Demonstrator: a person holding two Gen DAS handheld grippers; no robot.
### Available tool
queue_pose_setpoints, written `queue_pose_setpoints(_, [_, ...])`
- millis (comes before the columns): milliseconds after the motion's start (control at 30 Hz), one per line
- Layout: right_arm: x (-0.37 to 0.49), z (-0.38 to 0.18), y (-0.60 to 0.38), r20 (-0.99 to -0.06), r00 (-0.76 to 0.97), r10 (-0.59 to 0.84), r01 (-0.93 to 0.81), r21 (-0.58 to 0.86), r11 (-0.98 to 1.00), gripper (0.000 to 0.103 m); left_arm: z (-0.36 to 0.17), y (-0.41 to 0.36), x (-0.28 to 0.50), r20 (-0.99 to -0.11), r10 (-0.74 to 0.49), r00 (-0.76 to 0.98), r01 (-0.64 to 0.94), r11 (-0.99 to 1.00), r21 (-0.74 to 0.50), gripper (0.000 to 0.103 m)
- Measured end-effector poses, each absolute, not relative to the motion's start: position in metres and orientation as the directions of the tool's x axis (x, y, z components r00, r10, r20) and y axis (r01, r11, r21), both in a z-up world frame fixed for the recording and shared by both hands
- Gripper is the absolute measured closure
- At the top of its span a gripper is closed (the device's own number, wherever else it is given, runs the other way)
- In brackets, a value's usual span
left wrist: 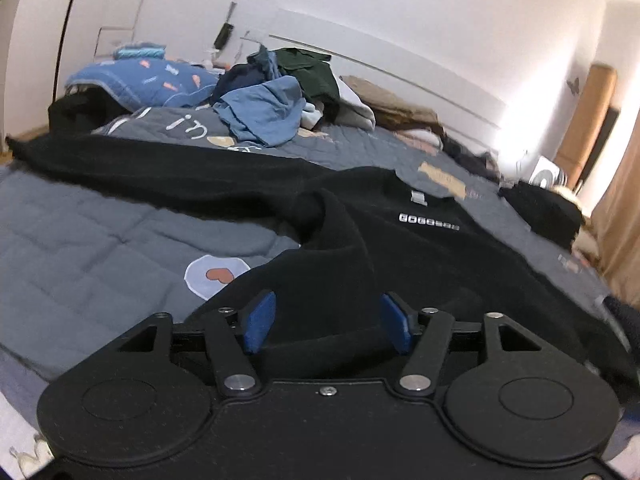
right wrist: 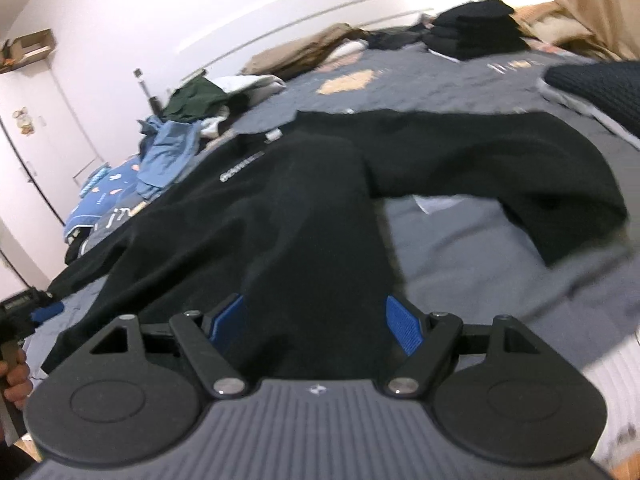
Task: Fold clothes
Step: 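Grasp the black sweatshirt hem with the right gripper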
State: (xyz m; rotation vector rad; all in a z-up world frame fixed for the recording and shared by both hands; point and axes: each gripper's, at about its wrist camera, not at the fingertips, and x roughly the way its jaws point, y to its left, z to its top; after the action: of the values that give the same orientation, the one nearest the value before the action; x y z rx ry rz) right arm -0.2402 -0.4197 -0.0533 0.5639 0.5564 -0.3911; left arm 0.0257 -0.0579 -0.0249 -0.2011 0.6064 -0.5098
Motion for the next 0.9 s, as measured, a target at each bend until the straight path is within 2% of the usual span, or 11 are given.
queue_pose_setpoints(333, [-0.265, -0.081, -0.398, -0.683, 0.719, -0.132, 0.522, 0.405, 0.75, 0.026, -0.021, -0.055, 0.021, -0.491, -0.542, 0.682, 0.407, 0.839, -0.361, 0.043])
queue_pose_setpoints(800, [-0.235, -0.116, -0.389, -0.73, 0.682, -0.049, 0.546, 0.464, 0.698, 0.026, -0.022, -0.045, 0.027, -0.506, -0.504, 0.7, 0.342, 0.859, -0.382, 0.041])
queue_pose_setpoints(900, [-0.232, -0.12, -0.387, -0.732, 0.679, -0.05, 0.556, 0.469, 0.686, 0.032, -0.022, -0.045, 0.029, -0.513, -0.495, 0.702, 0.334, 0.864, -0.377, 0.041])
